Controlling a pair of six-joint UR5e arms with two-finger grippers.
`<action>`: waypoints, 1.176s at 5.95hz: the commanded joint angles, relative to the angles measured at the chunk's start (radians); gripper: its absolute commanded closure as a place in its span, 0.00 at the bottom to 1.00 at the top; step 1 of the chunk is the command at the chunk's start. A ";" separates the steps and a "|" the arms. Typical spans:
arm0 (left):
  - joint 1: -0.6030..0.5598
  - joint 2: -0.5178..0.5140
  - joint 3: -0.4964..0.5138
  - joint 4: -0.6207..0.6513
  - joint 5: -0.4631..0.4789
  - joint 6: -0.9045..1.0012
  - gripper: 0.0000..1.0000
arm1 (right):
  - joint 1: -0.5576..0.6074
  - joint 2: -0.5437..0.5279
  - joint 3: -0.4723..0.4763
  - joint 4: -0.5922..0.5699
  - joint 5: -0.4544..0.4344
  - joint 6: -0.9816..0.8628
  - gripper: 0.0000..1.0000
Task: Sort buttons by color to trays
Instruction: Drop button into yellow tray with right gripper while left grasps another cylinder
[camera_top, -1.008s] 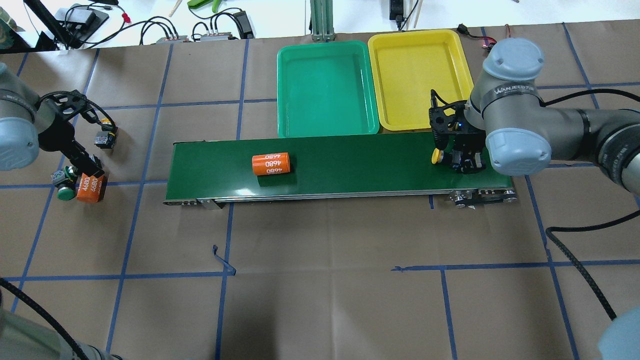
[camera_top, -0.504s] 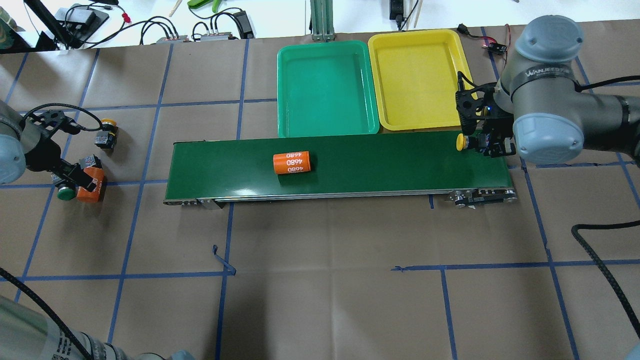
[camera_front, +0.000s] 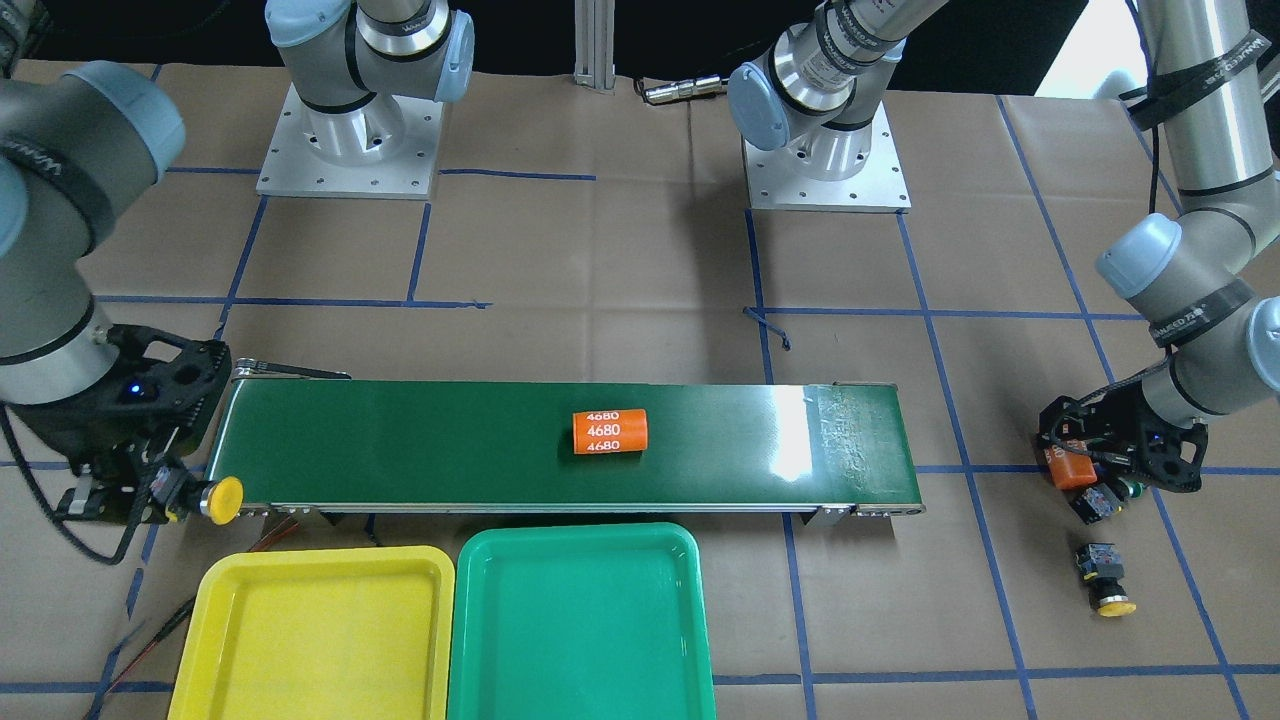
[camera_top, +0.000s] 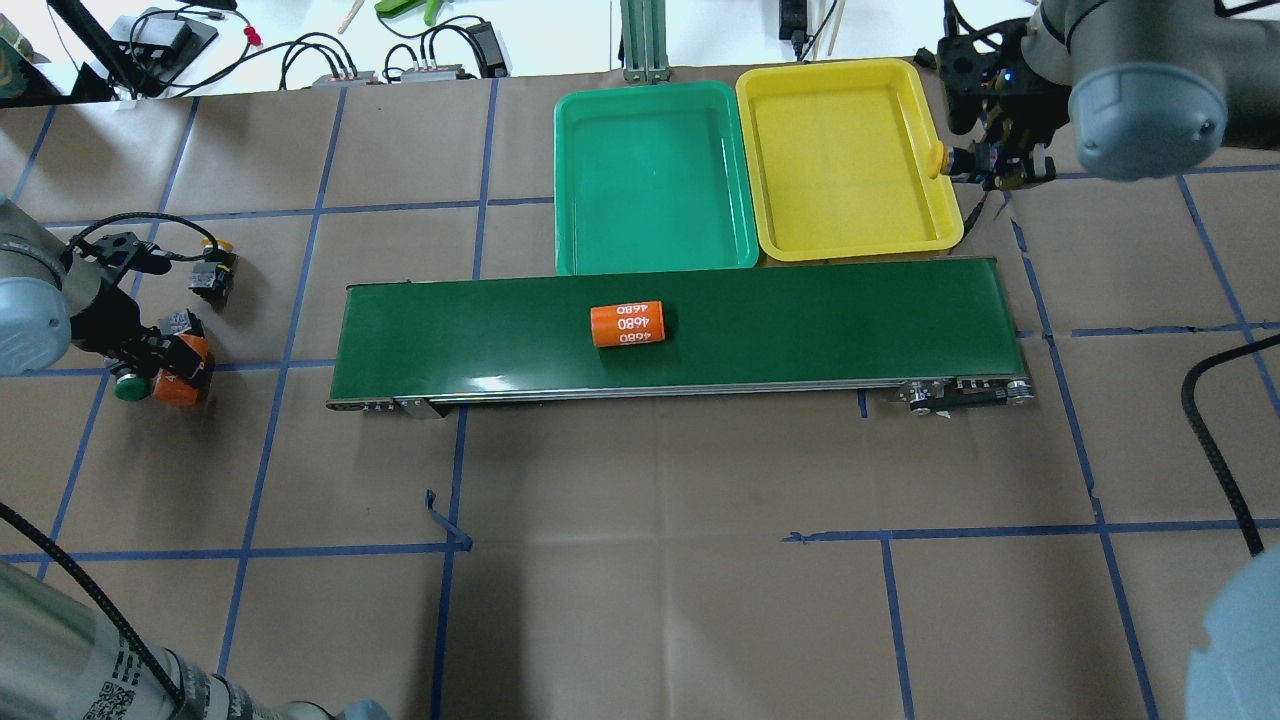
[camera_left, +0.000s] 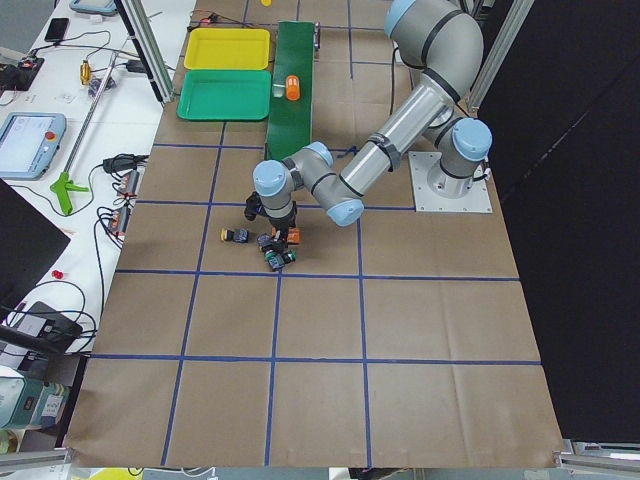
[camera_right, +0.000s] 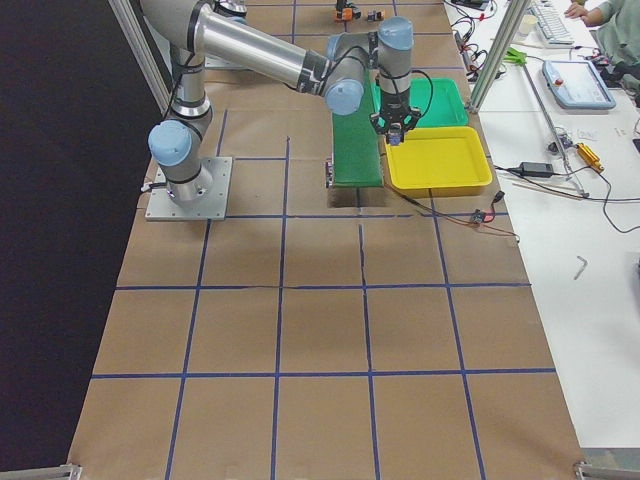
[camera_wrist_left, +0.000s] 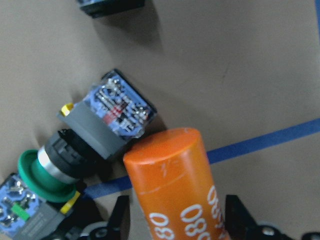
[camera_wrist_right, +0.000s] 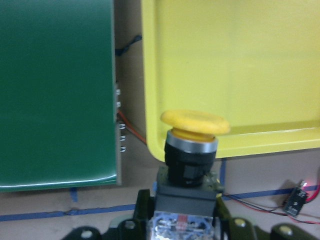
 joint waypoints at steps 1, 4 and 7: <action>-0.011 0.025 0.008 -0.007 0.005 0.009 0.99 | 0.012 0.241 -0.254 0.040 0.054 -0.006 0.93; -0.167 0.158 0.034 -0.159 0.064 0.296 1.00 | 0.050 0.447 -0.289 -0.026 0.060 -0.014 0.83; -0.431 0.215 0.032 -0.173 0.137 0.498 1.00 | 0.050 0.348 -0.287 0.071 0.177 0.012 0.00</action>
